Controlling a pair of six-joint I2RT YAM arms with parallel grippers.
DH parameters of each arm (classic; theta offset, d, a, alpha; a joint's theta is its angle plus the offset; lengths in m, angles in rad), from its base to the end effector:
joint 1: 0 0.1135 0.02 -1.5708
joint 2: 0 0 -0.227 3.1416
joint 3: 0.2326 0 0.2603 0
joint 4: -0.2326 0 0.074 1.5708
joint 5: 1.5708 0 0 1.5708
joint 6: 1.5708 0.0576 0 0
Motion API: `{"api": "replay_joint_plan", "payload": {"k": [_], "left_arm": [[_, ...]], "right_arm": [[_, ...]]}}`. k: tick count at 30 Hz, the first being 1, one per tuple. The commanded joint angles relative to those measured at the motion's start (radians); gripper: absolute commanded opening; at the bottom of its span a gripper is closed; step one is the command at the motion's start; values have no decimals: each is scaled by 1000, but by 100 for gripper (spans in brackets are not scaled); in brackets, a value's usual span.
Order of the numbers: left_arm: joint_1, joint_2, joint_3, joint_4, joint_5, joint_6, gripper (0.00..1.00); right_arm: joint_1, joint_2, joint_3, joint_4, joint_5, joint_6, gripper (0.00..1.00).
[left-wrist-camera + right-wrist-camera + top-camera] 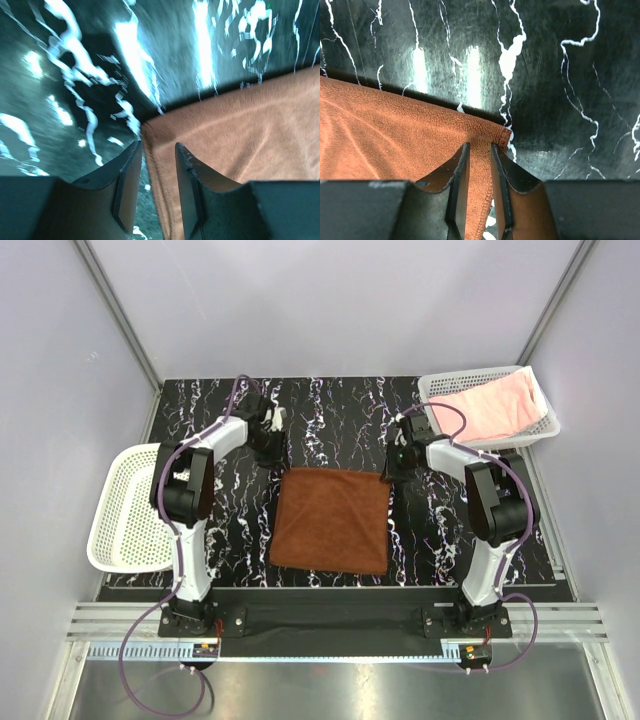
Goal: Fold and stack the towels
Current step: Fold the towel
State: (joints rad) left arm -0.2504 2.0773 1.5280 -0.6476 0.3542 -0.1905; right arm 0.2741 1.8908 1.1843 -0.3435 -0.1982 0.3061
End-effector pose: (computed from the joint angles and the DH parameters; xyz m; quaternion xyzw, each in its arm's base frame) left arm 0.4061 -0.1245 0.1118 0.0617 0.9658 -0.2089 0.1407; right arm 0.3704 0.1159 0.0970 -0.0101 0.9618 0.1649 0.2182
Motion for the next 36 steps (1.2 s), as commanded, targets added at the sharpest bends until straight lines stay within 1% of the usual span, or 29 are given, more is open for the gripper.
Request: {"api": "replay_joint_plan", "payload": {"k": [1, 6, 8, 10, 11, 12, 13, 14, 17, 23, 28, 30, 34, 36], "left_arm": [[19, 29, 69, 5, 0, 28, 38], [23, 35, 83, -14, 32, 51, 38], [25, 24, 84, -12, 83, 98, 42], [33, 14, 90, -14, 129, 146, 44], [34, 15, 93, -17, 184, 184, 45], [39, 17, 95, -15, 204, 222, 45], [43, 24, 95, -12, 222, 236, 45], [46, 32, 101, -15, 262, 264, 45], [56, 63, 135, -43, 295, 301, 45], [63, 72, 167, -50, 295, 356, 46], [66, 122, 238, -113, 318, 414, 48], [63, 145, 265, -139, 289, 422, 48], [60, 158, 274, -167, 267, 465, 48], [60, 164, 287, -185, 272, 490, 47]], "right_arm": [[-6, 45, 60, -2, 45, -65, 30], [-9, 62, 81, -17, 31, -91, 29], [-9, 42, 103, -49, -4, -107, 31], [-9, 25, 147, -107, -68, -150, 34], [-10, 21, 164, -126, -85, -168, 36], [-12, 18, 179, -144, -101, -205, 38], [-25, 22, 210, -182, -143, -225, 41], [-33, 31, 228, -201, -167, -238, 42], [-75, 77, 284, -252, -251, -297, 47], [-105, 171, 412, -359, -359, -447, 54], [-113, 249, 509, -454, -429, -567, 55], [-118, 277, 540, -491, -460, -614, 55], [-119, 370, 636, -590, -483, -665, 50], [-122, 402, 653, -606, -491, -677, 48]]}}
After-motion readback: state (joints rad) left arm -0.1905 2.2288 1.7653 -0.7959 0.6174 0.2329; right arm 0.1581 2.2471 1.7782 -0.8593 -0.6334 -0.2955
